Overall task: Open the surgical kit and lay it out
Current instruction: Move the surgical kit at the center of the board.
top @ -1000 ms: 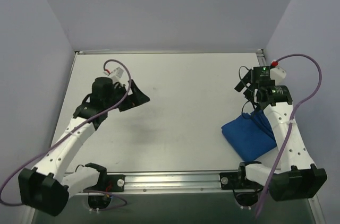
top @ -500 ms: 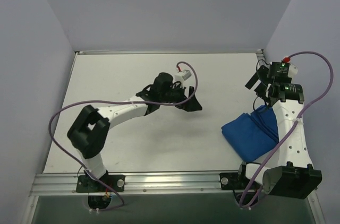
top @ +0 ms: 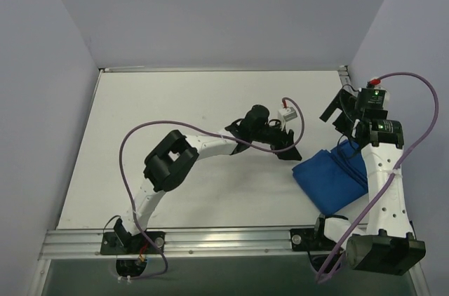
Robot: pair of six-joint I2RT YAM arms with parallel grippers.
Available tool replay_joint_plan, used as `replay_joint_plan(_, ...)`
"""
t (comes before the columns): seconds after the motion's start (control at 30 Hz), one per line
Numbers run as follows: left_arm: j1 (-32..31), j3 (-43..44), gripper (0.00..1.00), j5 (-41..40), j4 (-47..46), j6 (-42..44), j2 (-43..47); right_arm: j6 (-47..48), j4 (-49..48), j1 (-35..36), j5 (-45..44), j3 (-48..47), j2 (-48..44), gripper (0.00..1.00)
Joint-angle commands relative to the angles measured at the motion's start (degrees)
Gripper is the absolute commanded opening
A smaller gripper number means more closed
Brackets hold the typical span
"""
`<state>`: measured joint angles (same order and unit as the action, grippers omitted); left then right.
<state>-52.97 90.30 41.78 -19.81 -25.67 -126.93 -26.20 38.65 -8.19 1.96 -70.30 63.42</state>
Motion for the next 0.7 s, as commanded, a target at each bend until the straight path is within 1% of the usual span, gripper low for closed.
replay_joint_plan(0.0, -2.2, 7.1, 0.77, -0.5, -0.8, 2.4, -3.9, 1.2, -0.7, -0.2, 1.8, 0.3, -2.2, 0.95)
replay_joint_plan(0.13, -2.9, 10.4, 0.75, -3.9, -0.1, 1.2, -7.6, 1.3, -0.5, -0.3, 2.0, -0.4, -3.2, 0.94)
replay_joint_plan(0.2, -3.4, 12.0, 0.75, -4.2, 0.7, 1.6, -9.3, 1.5, -0.5, -0.2, 1.7, -0.3, -3.8, 0.94)
replay_joint_plan(0.27, -3.9, 15.1, 0.74, -4.4, 4.1, 2.7, -11.4, 1.6, -0.8, -0.2, 1.8, 0.1, -4.2, 0.94)
replay_joint_plan(0.43, -5.1, 18.9, 0.74, -6.2, 7.9, 3.3, -14.1, 1.7, -0.8, -0.3, 1.8, 0.9, -3.7, 0.94)
replay_joint_plan(0.47, -5.2, 19.5, 0.69, -6.1, 9.3, 3.6, -14.8, 1.7, -0.8, -0.2, 1.8, 0.9, -3.7, 0.94)
replay_joint_plan(0.53, -5.4, 20.1, 0.64, -5.8, 9.9, 3.7, -15.2, 1.7, -0.9, -0.3, 2.0, 0.7, -3.9, 0.94)
replay_joint_plan(0.57, -5.4, 19.9, 0.52, -5.9, 10.1, 3.7, -15.1, 1.7, -0.9, -0.3, 2.1, 0.8, -3.8, 0.94)
replay_joint_plan(0.63, -5.3, 19.4, 0.43, -5.7, 10.8, 3.8, -15.0, 1.2, -1.1, -0.3, 2.1, 0.9, -3.7, 0.94)
replay_joint_plan(0.67, -5.1, 19.0, 0.29, -5.4, 10.9, 3.8, -14.8, 1.2, -1.2, -0.2, 2.3, 0.9, -3.5, 0.94)
